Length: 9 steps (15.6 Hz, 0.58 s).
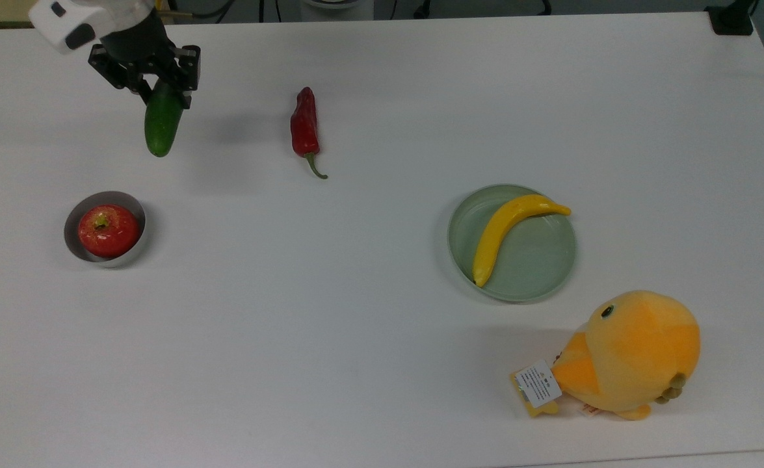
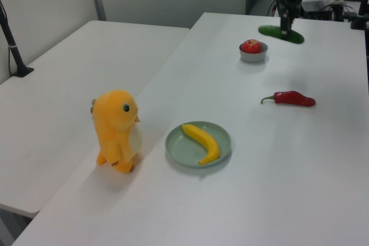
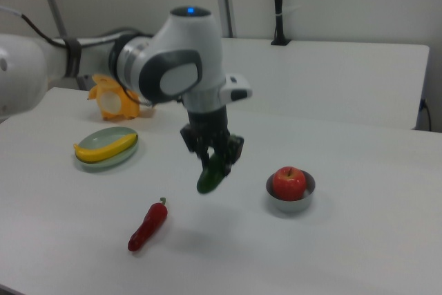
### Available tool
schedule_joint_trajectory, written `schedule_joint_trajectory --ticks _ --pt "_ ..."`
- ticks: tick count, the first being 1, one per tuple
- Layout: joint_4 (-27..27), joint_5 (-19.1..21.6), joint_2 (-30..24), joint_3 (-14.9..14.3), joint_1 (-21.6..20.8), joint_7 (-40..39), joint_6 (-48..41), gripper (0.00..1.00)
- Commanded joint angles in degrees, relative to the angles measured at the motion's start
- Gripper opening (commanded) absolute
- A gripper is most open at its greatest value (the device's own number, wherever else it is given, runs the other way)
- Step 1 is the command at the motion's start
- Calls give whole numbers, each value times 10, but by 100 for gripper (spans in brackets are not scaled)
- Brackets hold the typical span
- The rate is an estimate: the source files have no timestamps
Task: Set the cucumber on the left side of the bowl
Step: 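Lift the cucumber and carry it beside the metal bowl with the apple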
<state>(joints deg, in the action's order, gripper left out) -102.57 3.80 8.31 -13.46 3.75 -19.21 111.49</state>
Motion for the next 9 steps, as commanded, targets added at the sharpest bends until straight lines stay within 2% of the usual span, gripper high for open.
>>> schedule_joint_trajectory --ticks 1,3,9 --pt "126 48 77 2 -4 -2 -48 0" --pt "169 53 118 13 -4 0 -48 0" --pt "210 52 208 31 -3 -6 -40 0"
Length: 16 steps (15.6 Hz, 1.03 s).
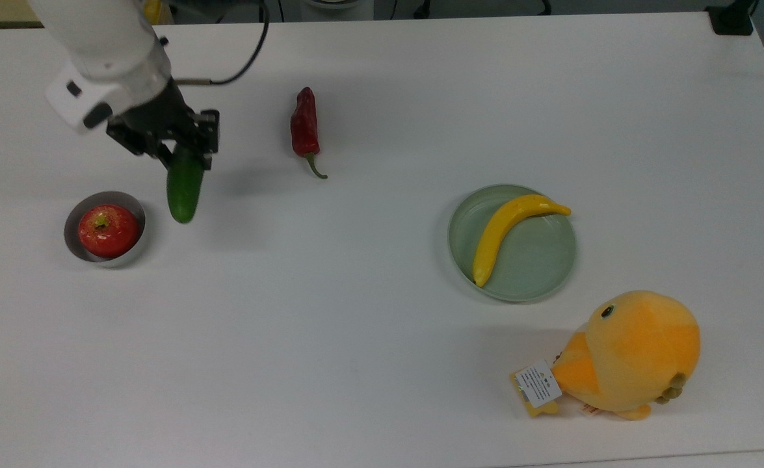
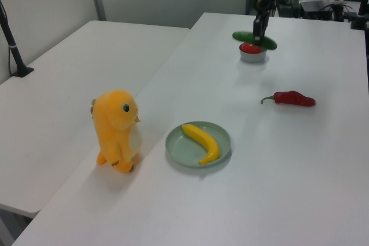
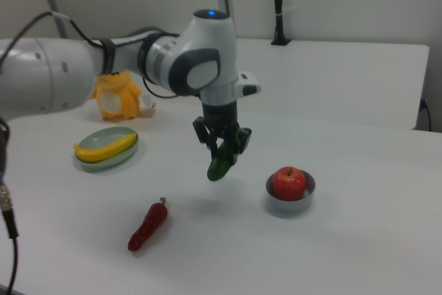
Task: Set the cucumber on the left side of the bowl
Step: 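Lift the cucumber and carry it beside the metal bowl with the apple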
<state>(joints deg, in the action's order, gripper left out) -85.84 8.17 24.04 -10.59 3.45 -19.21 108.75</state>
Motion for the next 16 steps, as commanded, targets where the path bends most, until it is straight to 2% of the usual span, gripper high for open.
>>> schedule_joint_trajectory --ticks 1,7,12,13,14,16 --pt "44 8 59 3 0 -9 -11 0" --pt "43 1 112 3 1 -8 67 0" --pt "38 -4 125 2 3 -11 95 0" --pt "38 -4 125 3 3 -12 95 6" --pt "38 -3 126 3 5 -11 95 23" --pt "38 0 125 3 6 -4 95 71"
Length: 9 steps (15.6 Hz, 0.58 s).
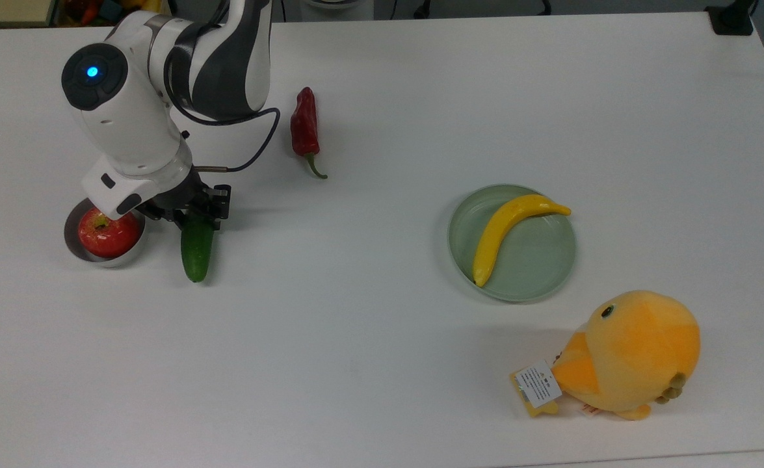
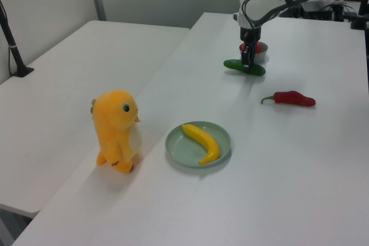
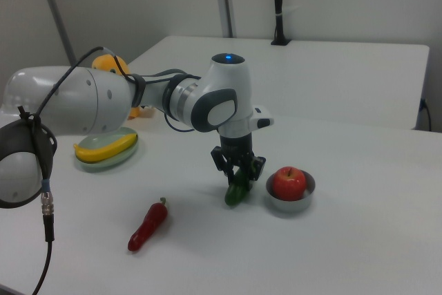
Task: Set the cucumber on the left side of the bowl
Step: 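Lower the cucumber onto the table and open the gripper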
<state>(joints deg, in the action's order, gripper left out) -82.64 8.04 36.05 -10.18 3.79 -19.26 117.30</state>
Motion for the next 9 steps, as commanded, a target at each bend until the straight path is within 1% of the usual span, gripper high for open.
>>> schedule_joint_trajectory --ticks 1,2,6,7,9 --pt "6 3 4 -1 2 -2 9 87" --pt "6 1 2 -2 2 -2 7 100" --pt "6 2 -13 -1 0 0 0 100" --pt "6 6 -27 -1 0 6 -4 100" --pt "-6 6 -72 -1 -4 33 -40 100"
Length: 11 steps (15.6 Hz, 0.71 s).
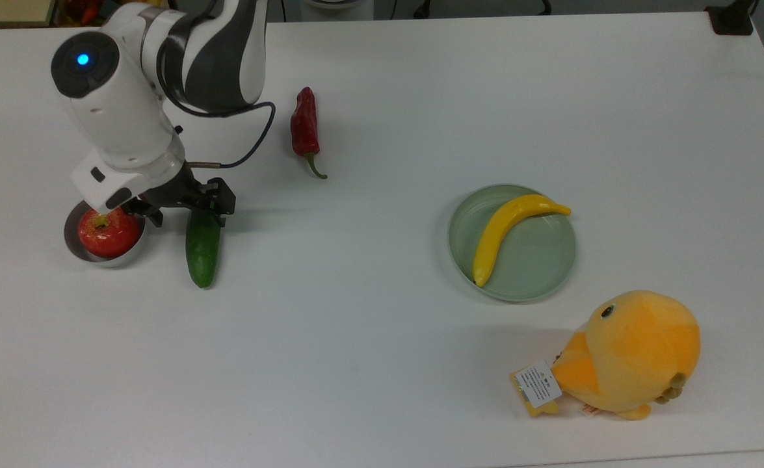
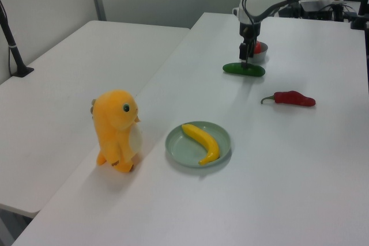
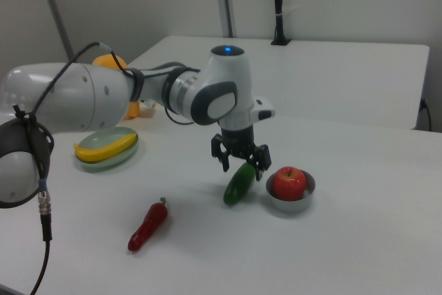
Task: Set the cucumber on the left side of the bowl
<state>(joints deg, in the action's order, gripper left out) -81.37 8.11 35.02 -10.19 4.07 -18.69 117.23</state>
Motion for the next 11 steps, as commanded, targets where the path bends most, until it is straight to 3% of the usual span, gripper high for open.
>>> schedule_joint_trajectory --ticks 1,11 --pt "-19 5 -73 -2 -7 43 -58 100" --pt "-13 8 -257 5 -14 254 -226 100"
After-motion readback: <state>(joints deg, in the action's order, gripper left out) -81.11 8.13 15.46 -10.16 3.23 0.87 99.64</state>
